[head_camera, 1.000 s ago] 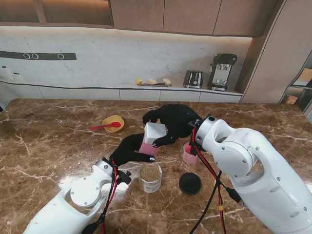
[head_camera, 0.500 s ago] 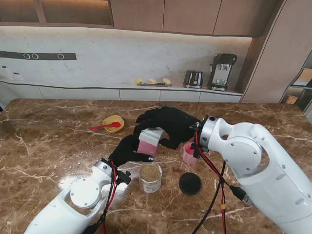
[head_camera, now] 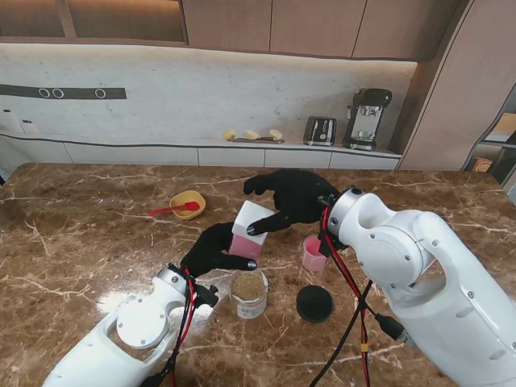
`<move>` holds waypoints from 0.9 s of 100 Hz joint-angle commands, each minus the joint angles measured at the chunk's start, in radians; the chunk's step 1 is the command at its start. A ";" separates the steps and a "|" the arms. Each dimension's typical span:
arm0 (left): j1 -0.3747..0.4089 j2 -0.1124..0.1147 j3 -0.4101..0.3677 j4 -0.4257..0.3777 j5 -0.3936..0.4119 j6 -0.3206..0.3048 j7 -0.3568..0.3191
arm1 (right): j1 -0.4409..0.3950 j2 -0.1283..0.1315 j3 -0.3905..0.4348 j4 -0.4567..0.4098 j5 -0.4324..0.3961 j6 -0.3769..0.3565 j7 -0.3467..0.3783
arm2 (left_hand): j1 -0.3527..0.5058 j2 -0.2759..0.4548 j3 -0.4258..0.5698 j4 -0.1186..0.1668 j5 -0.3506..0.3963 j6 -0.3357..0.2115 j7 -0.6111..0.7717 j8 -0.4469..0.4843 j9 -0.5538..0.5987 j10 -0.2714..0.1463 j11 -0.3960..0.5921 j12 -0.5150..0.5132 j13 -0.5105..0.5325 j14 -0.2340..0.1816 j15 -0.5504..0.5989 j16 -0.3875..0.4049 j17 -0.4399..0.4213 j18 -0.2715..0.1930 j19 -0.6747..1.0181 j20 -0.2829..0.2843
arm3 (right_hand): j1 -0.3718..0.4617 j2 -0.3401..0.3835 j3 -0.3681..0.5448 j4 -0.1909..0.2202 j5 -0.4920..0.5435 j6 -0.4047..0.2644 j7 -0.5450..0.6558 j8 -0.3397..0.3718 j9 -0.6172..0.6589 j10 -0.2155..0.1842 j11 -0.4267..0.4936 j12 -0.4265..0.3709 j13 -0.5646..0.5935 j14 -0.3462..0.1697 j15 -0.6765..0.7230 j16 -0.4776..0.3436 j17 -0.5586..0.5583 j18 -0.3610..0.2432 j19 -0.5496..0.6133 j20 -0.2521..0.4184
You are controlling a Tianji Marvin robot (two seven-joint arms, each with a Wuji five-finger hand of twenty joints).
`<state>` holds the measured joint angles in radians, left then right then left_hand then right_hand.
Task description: Measure grain into the airtight container
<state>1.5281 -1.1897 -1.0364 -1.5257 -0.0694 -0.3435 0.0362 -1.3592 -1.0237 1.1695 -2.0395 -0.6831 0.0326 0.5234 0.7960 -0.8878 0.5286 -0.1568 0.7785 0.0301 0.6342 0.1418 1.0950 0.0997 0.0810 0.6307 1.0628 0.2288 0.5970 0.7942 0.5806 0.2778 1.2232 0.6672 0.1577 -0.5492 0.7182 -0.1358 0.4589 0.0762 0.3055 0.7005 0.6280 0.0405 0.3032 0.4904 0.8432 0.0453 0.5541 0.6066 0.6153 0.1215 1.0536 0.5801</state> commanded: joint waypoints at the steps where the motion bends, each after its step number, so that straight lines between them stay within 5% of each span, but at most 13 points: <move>1: 0.004 0.000 0.003 -0.004 0.002 -0.003 0.001 | 0.010 0.004 -0.014 0.014 0.001 -0.006 0.001 | 0.208 0.234 0.215 0.036 0.255 -0.223 0.296 0.050 0.128 -0.102 0.112 0.032 0.028 -0.045 -0.018 0.012 0.000 -0.035 -0.007 0.019 | -0.065 -0.037 0.018 0.046 0.029 -0.015 0.022 0.023 0.038 -0.016 0.030 0.035 0.052 -0.029 0.050 0.040 0.042 -0.019 0.072 -0.029; 10: 0.001 0.000 0.004 -0.002 0.002 -0.003 0.000 | 0.024 0.005 -0.035 0.031 0.001 -0.014 0.001 | 0.208 0.232 0.216 0.037 0.256 -0.222 0.298 0.051 0.129 -0.100 0.112 0.032 0.030 -0.044 -0.017 0.013 0.001 -0.034 -0.004 0.022 | 0.029 -0.079 0.004 0.052 0.070 -0.033 0.063 0.051 0.088 -0.032 0.091 0.088 0.098 -0.051 0.114 0.068 0.090 -0.030 0.126 -0.043; 18: 0.000 -0.001 0.004 -0.003 0.000 -0.001 0.001 | 0.040 0.003 -0.050 0.058 0.017 -0.055 -0.014 | 0.206 0.235 0.216 0.036 0.254 -0.220 0.297 0.051 0.129 -0.100 0.112 0.032 0.029 -0.044 -0.017 0.013 0.001 -0.033 -0.004 0.023 | 0.372 -0.130 -0.071 0.077 0.177 -0.089 0.138 0.085 0.202 -0.064 0.166 0.133 0.170 -0.081 0.148 0.059 0.158 -0.037 0.171 -0.077; 24: -0.001 -0.002 0.005 -0.003 0.000 0.000 0.003 | 0.047 0.004 -0.054 0.075 0.052 -0.094 -0.016 | 0.208 0.235 0.217 0.036 0.252 -0.219 0.296 0.051 0.128 -0.098 0.112 0.032 0.029 -0.043 -0.017 0.013 -0.001 -0.034 -0.004 0.024 | 0.463 -0.203 0.293 0.023 0.191 -0.116 0.151 0.081 0.206 -0.078 0.156 0.115 0.165 -0.088 0.090 0.016 0.159 -0.046 0.135 -0.131; 28: -0.002 -0.001 0.005 -0.003 0.000 0.001 0.002 | 0.051 0.005 -0.051 0.090 0.066 -0.146 -0.024 | 0.207 0.234 0.217 0.036 0.252 -0.218 0.296 0.051 0.129 -0.097 0.113 0.033 0.029 -0.042 -0.017 0.013 -0.001 -0.033 -0.004 0.025 | 0.519 -0.241 0.423 -0.044 0.195 -0.144 0.143 0.068 0.191 -0.094 0.120 0.081 0.119 -0.080 -0.010 0.003 0.110 -0.048 0.058 -0.163; 31: -0.002 -0.001 0.005 -0.003 0.001 0.001 0.002 | 0.054 0.006 -0.047 0.100 0.079 -0.185 -0.027 | 0.208 0.234 0.217 0.036 0.252 -0.218 0.297 0.051 0.129 -0.097 0.113 0.033 0.029 -0.042 -0.017 0.013 -0.002 -0.033 -0.003 0.026 | 0.535 -0.259 0.499 0.007 0.193 -0.167 0.124 0.049 0.158 -0.104 0.081 0.047 0.048 -0.085 -0.118 -0.065 0.038 -0.041 -0.032 -0.180; 35: -0.002 -0.001 0.005 -0.004 0.001 0.002 0.002 | 0.059 0.010 -0.042 0.110 0.100 -0.229 -0.021 | 0.207 0.234 0.217 0.036 0.252 -0.218 0.297 0.051 0.129 -0.096 0.113 0.033 0.028 -0.041 -0.017 0.013 -0.002 -0.033 -0.003 0.027 | 0.550 -0.269 0.548 0.023 0.175 -0.198 0.075 0.009 0.094 -0.119 0.024 0.003 -0.067 -0.082 -0.233 -0.146 -0.058 -0.028 -0.132 -0.184; 46: -0.001 -0.001 0.003 -0.005 0.004 0.003 0.004 | 0.065 0.023 -0.022 0.115 0.125 -0.308 0.023 | 0.207 0.235 0.217 0.035 0.252 -0.219 0.296 0.051 0.129 -0.096 0.113 0.034 0.029 -0.041 -0.016 0.014 -0.002 -0.032 -0.001 0.030 | 0.473 -0.299 0.532 0.005 0.073 -0.268 -0.137 -0.160 -0.136 -0.116 -0.147 -0.144 -0.403 -0.082 -0.404 -0.285 -0.318 0.006 -0.354 -0.135; 61: 0.002 -0.001 -0.001 -0.008 0.006 0.005 0.006 | 0.040 0.021 0.003 0.094 0.149 -0.278 0.024 | 0.208 0.234 0.217 0.035 0.254 -0.216 0.297 0.052 0.129 -0.095 0.113 0.033 0.028 -0.038 -0.015 0.013 -0.003 -0.030 -0.001 0.034 | 0.218 -0.343 0.366 -0.047 -0.059 -0.239 -0.220 -0.205 -0.283 -0.071 -0.202 -0.188 -0.547 -0.042 -0.437 -0.316 -0.436 0.027 -0.427 -0.127; 70: 0.002 -0.001 0.000 -0.008 0.007 0.006 0.008 | 0.017 0.011 0.011 0.067 0.115 -0.194 -0.012 | 0.208 0.234 0.218 0.036 0.254 -0.216 0.296 0.051 0.129 -0.093 0.113 0.033 0.027 -0.038 -0.015 0.013 -0.004 -0.030 -0.001 0.036 | 0.086 -0.197 0.244 -0.038 -0.102 -0.122 -0.206 -0.176 -0.297 -0.038 -0.189 -0.179 -0.513 -0.006 -0.413 -0.308 -0.407 0.031 -0.408 -0.091; 76: 0.002 -0.001 0.000 -0.008 0.009 0.006 0.008 | 0.004 0.004 0.008 0.041 0.079 -0.093 -0.024 | 0.207 0.236 0.217 0.035 0.253 -0.216 0.296 0.051 0.129 -0.093 0.113 0.033 0.027 -0.037 -0.015 0.013 -0.005 -0.030 -0.002 0.036 | 0.044 0.073 -0.056 0.037 -0.128 -0.063 -0.177 -0.129 -0.279 -0.007 -0.179 -0.161 -0.421 0.024 -0.377 -0.279 -0.322 0.003 -0.356 -0.059; 90: 0.001 -0.001 0.000 -0.008 0.011 0.009 0.006 | 0.011 -0.001 -0.019 0.011 0.034 0.062 -0.014 | 0.207 0.237 0.216 0.035 0.253 -0.216 0.295 0.051 0.129 -0.093 0.112 0.033 0.025 -0.038 -0.015 0.012 -0.010 -0.030 -0.005 0.038 | -0.088 0.040 0.003 0.071 -0.044 -0.010 -0.092 -0.101 -0.107 0.049 -0.095 -0.115 -0.146 0.052 -0.199 -0.159 -0.076 -0.049 -0.132 -0.026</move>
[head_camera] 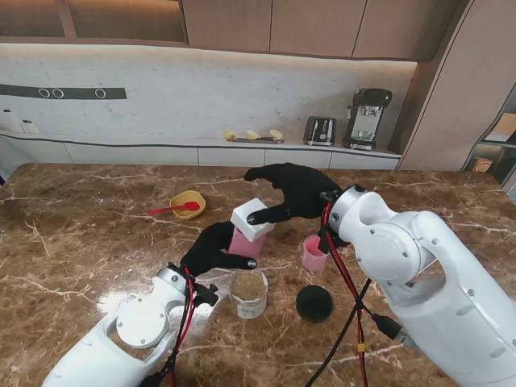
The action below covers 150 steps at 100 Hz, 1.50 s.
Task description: Measure grain into the airtight container
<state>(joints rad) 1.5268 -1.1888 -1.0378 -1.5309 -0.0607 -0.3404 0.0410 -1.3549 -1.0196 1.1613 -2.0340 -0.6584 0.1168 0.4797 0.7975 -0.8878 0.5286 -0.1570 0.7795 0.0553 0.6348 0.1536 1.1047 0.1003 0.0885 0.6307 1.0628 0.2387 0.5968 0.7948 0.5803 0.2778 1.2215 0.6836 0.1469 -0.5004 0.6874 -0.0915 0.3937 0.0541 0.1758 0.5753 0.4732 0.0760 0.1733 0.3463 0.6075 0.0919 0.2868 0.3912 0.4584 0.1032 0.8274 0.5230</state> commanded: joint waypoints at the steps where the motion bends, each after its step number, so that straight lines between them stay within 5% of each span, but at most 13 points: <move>1: 0.002 -0.002 0.001 -0.003 0.003 0.006 0.001 | 0.009 -0.004 -0.013 0.005 0.007 -0.017 0.032 | 0.206 0.237 0.216 0.035 0.252 -0.241 0.294 0.040 0.119 -0.093 0.105 0.033 0.025 -0.048 -0.015 0.011 -0.010 -0.030 -0.003 0.022 | -0.084 -0.008 0.038 0.026 0.024 0.012 0.042 0.025 0.057 0.013 0.040 0.033 0.109 0.003 0.081 0.065 0.097 -0.032 0.109 0.032; 23: 0.000 -0.001 0.000 -0.007 0.007 0.008 0.002 | 0.053 0.003 -0.066 0.010 0.005 0.051 0.088 | 0.204 0.241 0.214 0.034 0.250 -0.244 0.295 0.042 0.119 -0.094 0.106 0.035 0.027 -0.049 -0.011 0.012 -0.009 -0.033 -0.001 0.026 | -0.080 -0.034 0.060 0.011 0.124 0.010 0.166 0.101 0.226 -0.003 0.190 0.171 0.391 -0.057 0.353 0.229 0.344 -0.080 0.384 0.011; 37: 0.002 -0.001 -0.001 -0.008 0.009 0.010 0.002 | 0.066 0.001 -0.084 0.029 0.026 0.015 0.074 | 0.203 0.241 0.213 0.034 0.248 -0.246 0.296 0.044 0.120 -0.094 0.108 0.037 0.027 -0.049 -0.005 0.016 -0.008 -0.035 0.001 0.029 | 0.321 -0.169 -0.049 0.042 0.225 -0.015 0.238 0.140 0.330 -0.035 0.278 0.230 0.483 -0.095 0.381 0.224 0.431 -0.105 0.438 -0.037; 46: 0.001 -0.001 -0.002 -0.009 0.011 0.011 0.004 | 0.068 0.002 -0.073 0.047 0.056 -0.079 0.064 | 0.203 0.242 0.213 0.035 0.247 -0.247 0.297 0.046 0.120 -0.094 0.109 0.039 0.027 -0.049 -0.002 0.017 -0.008 -0.036 0.002 0.032 | 0.452 -0.255 0.434 -0.023 0.238 -0.056 0.232 0.117 0.320 -0.068 0.223 0.161 0.434 -0.118 0.244 0.166 0.381 -0.127 0.350 -0.052; 59: 0.003 -0.001 -0.003 -0.010 0.012 0.011 0.005 | 0.074 0.010 -0.046 0.089 0.133 -0.246 0.069 | 0.203 0.242 0.214 0.034 0.246 -0.245 0.297 0.048 0.119 -0.092 0.110 0.040 0.028 -0.048 0.001 0.018 -0.007 -0.037 0.004 0.035 | 0.574 -0.295 0.606 -0.020 0.166 -0.092 0.120 0.003 0.154 -0.103 0.102 0.034 0.171 -0.136 -0.049 -0.019 0.163 -0.140 0.044 -0.116; 75: 0.002 -0.002 -0.001 -0.008 0.011 0.008 0.007 | 0.071 0.023 -0.023 0.097 0.126 -0.351 0.102 | 0.203 0.241 0.215 0.034 0.247 -0.245 0.298 0.050 0.121 -0.093 0.111 0.041 0.029 -0.047 0.003 0.018 -0.006 -0.037 0.006 0.039 | 0.397 -0.381 0.496 -0.066 0.015 -0.167 -0.037 -0.104 -0.122 -0.113 -0.039 -0.082 -0.256 -0.101 -0.190 -0.141 -0.192 -0.062 -0.254 -0.177; 85: 0.002 -0.002 0.000 -0.008 0.010 0.008 0.007 | 0.060 0.020 -0.016 0.096 0.126 -0.349 0.085 | 0.203 0.240 0.216 0.034 0.247 -0.243 0.297 0.050 0.121 -0.091 0.110 0.041 0.028 -0.044 0.003 0.018 -0.006 -0.037 0.006 0.042 | 0.265 -0.418 0.415 -0.088 -0.038 -0.172 -0.071 -0.112 -0.168 -0.096 -0.055 -0.090 -0.320 -0.078 -0.199 -0.146 -0.267 -0.048 -0.277 -0.175; 97: 0.003 -0.002 0.000 -0.008 0.012 0.008 0.009 | 0.040 0.011 -0.002 0.080 0.126 -0.303 0.055 | 0.203 0.239 0.217 0.034 0.249 -0.243 0.297 0.050 0.121 -0.091 0.110 0.041 0.027 -0.044 0.003 0.017 -0.007 -0.035 0.004 0.043 | 0.106 -0.347 0.353 -0.097 -0.064 -0.140 -0.092 -0.102 -0.178 -0.079 -0.065 -0.090 -0.344 -0.049 -0.188 -0.144 -0.294 -0.016 -0.267 -0.152; 107: 0.004 -0.001 -0.002 -0.009 0.016 0.008 0.009 | 0.024 0.004 0.005 0.038 0.100 -0.190 0.047 | 0.203 0.239 0.217 0.034 0.250 -0.243 0.297 0.051 0.122 -0.091 0.110 0.041 0.027 -0.044 0.003 0.017 -0.007 -0.034 0.004 0.044 | 0.029 -0.172 0.200 -0.074 -0.065 -0.048 -0.053 -0.028 -0.132 -0.051 -0.043 -0.043 -0.229 -0.012 -0.117 -0.079 -0.188 0.010 -0.141 -0.053; 112: 0.004 -0.001 -0.002 -0.008 0.018 0.008 0.009 | 0.019 0.002 0.005 0.014 0.073 -0.124 0.049 | 0.204 0.239 0.218 0.034 0.250 -0.243 0.297 0.051 0.122 -0.090 0.110 0.041 0.028 -0.043 0.004 0.017 -0.006 -0.033 0.004 0.045 | 0.007 0.021 -0.031 -0.024 -0.054 -0.026 -0.015 0.010 -0.087 -0.036 -0.024 -0.010 -0.136 -0.002 -0.055 -0.011 -0.100 0.012 -0.035 0.025; 124: 0.004 -0.002 -0.002 -0.006 0.018 0.007 0.010 | 0.017 -0.003 -0.009 -0.015 -0.004 -0.033 0.044 | 0.205 0.241 0.218 0.034 0.248 -0.240 0.296 0.051 0.121 -0.089 0.110 0.041 0.027 -0.043 0.004 0.017 -0.008 -0.033 0.003 0.046 | -0.206 0.045 0.079 0.025 -0.011 -0.019 0.033 0.047 0.032 -0.009 0.029 0.041 0.120 -0.023 0.216 0.208 0.140 -0.034 0.331 0.265; 135: 0.003 -0.002 -0.001 -0.004 0.018 0.005 0.010 | 0.032 0.004 -0.029 -0.032 -0.058 0.019 0.096 | 0.205 0.241 0.217 0.034 0.250 -0.242 0.297 0.053 0.121 -0.088 0.110 0.041 0.027 -0.042 0.004 0.017 -0.006 -0.032 0.004 0.048 | -0.265 0.117 0.065 0.030 0.010 -0.019 0.046 0.060 0.116 0.004 0.060 0.062 0.283 -0.031 0.328 0.250 0.287 -0.080 0.452 0.242; 150: 0.001 -0.001 0.000 -0.001 0.021 0.003 0.008 | 0.074 0.018 -0.074 -0.036 -0.047 0.076 0.181 | 0.204 0.242 0.215 0.033 0.249 -0.243 0.297 0.055 0.120 -0.090 0.109 0.041 0.026 -0.043 0.004 0.017 -0.005 -0.032 0.004 0.049 | -0.274 0.142 0.047 0.030 0.031 -0.018 0.063 0.079 0.171 0.023 0.072 0.071 0.419 -0.028 0.402 0.230 0.397 -0.098 0.510 0.089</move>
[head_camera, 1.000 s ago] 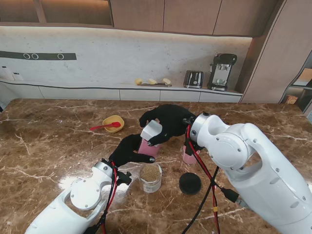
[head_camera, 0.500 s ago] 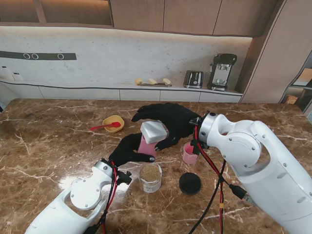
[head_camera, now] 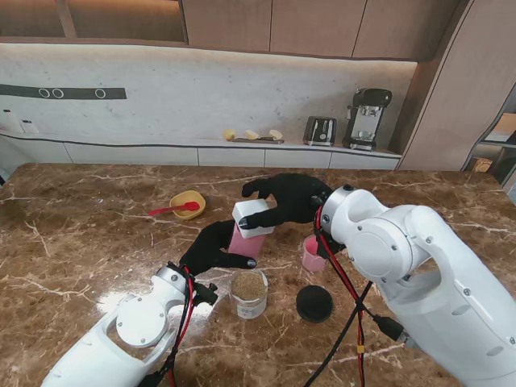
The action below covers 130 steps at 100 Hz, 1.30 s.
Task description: Measure grain into the airtight container
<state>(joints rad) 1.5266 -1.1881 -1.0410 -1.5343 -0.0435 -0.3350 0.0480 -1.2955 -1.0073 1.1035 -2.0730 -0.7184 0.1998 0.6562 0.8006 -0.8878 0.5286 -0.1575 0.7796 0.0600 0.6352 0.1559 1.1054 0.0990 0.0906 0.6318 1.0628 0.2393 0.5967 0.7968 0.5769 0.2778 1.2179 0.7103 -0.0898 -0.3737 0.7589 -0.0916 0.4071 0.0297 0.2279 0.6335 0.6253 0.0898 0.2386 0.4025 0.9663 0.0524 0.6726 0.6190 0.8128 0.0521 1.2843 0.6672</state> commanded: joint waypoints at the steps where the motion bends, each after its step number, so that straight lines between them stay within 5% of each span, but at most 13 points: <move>1: 0.001 -0.002 0.003 0.003 0.003 -0.003 0.001 | 0.017 0.006 -0.020 0.003 0.014 -0.004 0.007 | 0.201 0.243 0.215 0.034 0.249 -0.248 0.296 0.052 0.119 -0.089 0.107 0.040 0.026 -0.044 0.004 0.015 -0.001 -0.032 0.007 0.023 | -0.037 0.015 -0.025 0.030 0.021 0.007 0.012 0.022 0.024 0.009 0.008 0.014 0.068 0.012 0.018 0.001 0.051 -0.047 0.055 -0.059; 24: -0.001 -0.002 0.005 0.007 0.004 -0.007 0.001 | 0.066 0.004 -0.093 0.028 0.038 0.019 -0.001 | 0.199 0.244 0.214 0.034 0.246 -0.250 0.295 0.053 0.120 -0.090 0.108 0.041 0.026 -0.047 0.006 0.015 0.000 -0.034 0.008 0.026 | 0.086 -0.075 -0.026 0.025 0.075 0.007 0.046 0.039 0.101 0.000 0.045 0.019 0.142 -0.007 0.060 -0.013 0.126 -0.065 0.099 -0.114; 52: 0.002 -0.002 0.000 0.009 0.011 -0.007 0.005 | 0.067 -0.015 -0.114 0.070 0.050 -0.064 -0.106 | 0.198 0.243 0.215 0.034 0.246 -0.252 0.297 0.054 0.120 -0.090 0.109 0.043 0.028 -0.046 0.008 0.015 0.001 -0.034 0.009 0.030 | 0.564 -0.229 -0.106 0.078 0.239 -0.033 0.165 0.047 0.231 -0.029 0.116 0.017 0.190 -0.020 -0.027 -0.045 0.168 -0.044 0.059 -0.191; 60: 0.004 -0.001 -0.001 0.008 0.012 -0.007 0.004 | 0.062 -0.018 -0.106 0.077 0.063 -0.094 -0.128 | 0.198 0.242 0.216 0.034 0.245 -0.251 0.297 0.054 0.120 -0.091 0.109 0.043 0.029 -0.046 0.008 0.015 0.001 -0.033 0.010 0.032 | 0.574 -0.313 0.269 0.003 0.286 -0.051 0.210 0.043 0.277 -0.045 0.133 0.020 0.209 -0.033 -0.056 -0.041 0.182 -0.047 0.045 -0.213; 66: 0.005 -0.001 -0.003 0.007 0.012 -0.006 0.005 | 0.057 -0.020 -0.098 0.080 0.077 -0.112 -0.142 | 0.198 0.242 0.217 0.034 0.246 -0.250 0.297 0.054 0.121 -0.089 0.110 0.043 0.029 -0.045 0.008 0.014 0.001 -0.033 0.010 0.033 | 0.618 -0.347 0.350 -0.025 0.324 -0.065 0.239 0.049 0.309 -0.055 0.143 0.026 0.213 -0.042 -0.071 -0.042 0.184 -0.049 0.030 -0.223; 87: 0.006 -0.004 -0.004 0.010 0.014 -0.012 0.014 | 0.022 -0.030 -0.052 0.072 0.098 -0.144 -0.198 | 0.199 0.241 0.218 0.034 0.247 -0.248 0.297 0.054 0.121 -0.087 0.109 0.043 0.028 -0.044 0.009 0.014 0.000 -0.031 0.010 0.036 | 0.658 -0.358 0.387 -0.085 0.344 -0.091 0.270 0.030 0.339 -0.074 0.145 0.038 0.200 -0.054 -0.099 -0.042 0.170 -0.055 0.003 -0.233; 130: 0.029 -0.003 -0.035 -0.013 0.034 -0.031 0.037 | -0.157 -0.023 0.217 -0.039 -0.009 -0.048 -0.172 | 0.201 0.243 0.217 0.034 0.247 -0.246 0.294 0.053 0.118 -0.087 0.107 0.042 0.023 -0.045 0.005 0.015 -0.006 -0.031 0.002 0.038 | 0.631 -0.332 0.380 -0.058 0.332 -0.079 0.260 0.011 0.323 -0.072 0.126 0.038 0.185 -0.057 -0.105 -0.036 0.148 -0.058 -0.012 -0.227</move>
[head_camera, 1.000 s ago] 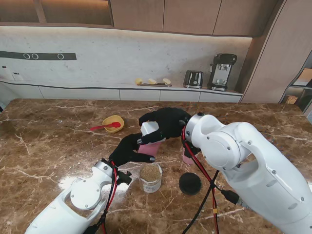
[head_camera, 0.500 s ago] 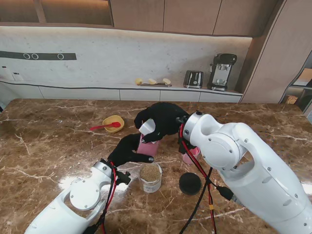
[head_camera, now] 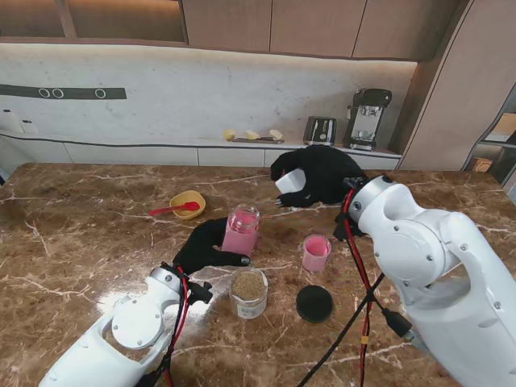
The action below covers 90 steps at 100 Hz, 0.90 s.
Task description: Measure grain into the airtight container
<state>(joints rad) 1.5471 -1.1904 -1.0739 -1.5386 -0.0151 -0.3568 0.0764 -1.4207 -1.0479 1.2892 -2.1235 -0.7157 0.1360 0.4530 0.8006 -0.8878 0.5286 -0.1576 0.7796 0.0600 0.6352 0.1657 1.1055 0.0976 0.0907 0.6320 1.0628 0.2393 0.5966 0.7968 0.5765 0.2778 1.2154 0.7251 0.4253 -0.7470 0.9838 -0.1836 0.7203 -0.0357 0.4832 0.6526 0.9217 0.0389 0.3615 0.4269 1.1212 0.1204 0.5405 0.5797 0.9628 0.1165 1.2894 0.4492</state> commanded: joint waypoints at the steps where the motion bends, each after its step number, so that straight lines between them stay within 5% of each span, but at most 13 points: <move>1: 0.010 0.000 -0.003 -0.010 0.005 -0.009 0.009 | -0.037 0.018 0.038 0.012 -0.018 0.016 0.034 | 0.201 0.242 0.217 0.034 0.247 -0.246 0.294 0.043 0.118 -0.086 0.107 0.042 0.023 -0.045 0.005 0.015 -0.006 -0.031 0.004 0.024 | 0.115 0.041 0.155 0.035 0.019 -0.013 0.004 -0.008 0.027 -0.021 0.003 0.014 0.030 -0.125 0.028 0.003 -0.003 -0.123 -0.017 -0.008; 31: 0.037 -0.004 -0.026 -0.032 0.022 -0.025 0.044 | -0.142 0.023 0.139 0.156 -0.153 0.003 0.037 | 0.200 0.242 0.216 0.034 0.246 -0.251 0.294 0.044 0.117 -0.091 0.107 0.042 0.021 -0.051 0.002 0.016 -0.011 -0.036 -0.004 0.022 | 0.118 0.023 0.162 0.050 0.028 -0.018 0.001 -0.001 0.028 -0.028 0.005 0.015 0.026 -0.129 0.035 0.011 -0.005 -0.124 -0.021 0.000; 90: 0.062 -0.003 -0.046 -0.042 0.040 -0.033 0.058 | -0.122 0.026 0.082 0.503 -0.333 0.001 -0.074 | 0.197 0.240 0.219 0.034 0.248 -0.251 0.297 0.045 0.121 -0.089 0.109 0.042 0.027 -0.048 0.002 0.018 -0.005 -0.034 -0.001 0.024 | 0.103 0.006 0.180 0.046 0.017 -0.018 0.000 0.006 0.013 -0.038 0.022 0.014 0.012 -0.143 0.051 0.017 -0.013 -0.121 -0.027 0.014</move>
<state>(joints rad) 1.6012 -1.1922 -1.1218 -1.5795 0.0218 -0.3852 0.1268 -1.5402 -1.0226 1.3821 -1.6576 -1.0383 0.1239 0.3751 0.8006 -0.8878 0.5286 -0.1576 0.7796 0.0600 0.6352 0.1657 1.1055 0.0975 0.0907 0.6321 1.0628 0.2393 0.5966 0.7974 0.5762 0.2778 1.2146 0.7321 0.4253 -0.7537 0.9976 -0.1836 0.7203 -0.0357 0.4830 0.6525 0.9193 0.0241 0.3578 0.4271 1.1099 0.1198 0.5357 0.5797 0.9491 0.1152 1.2670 0.4491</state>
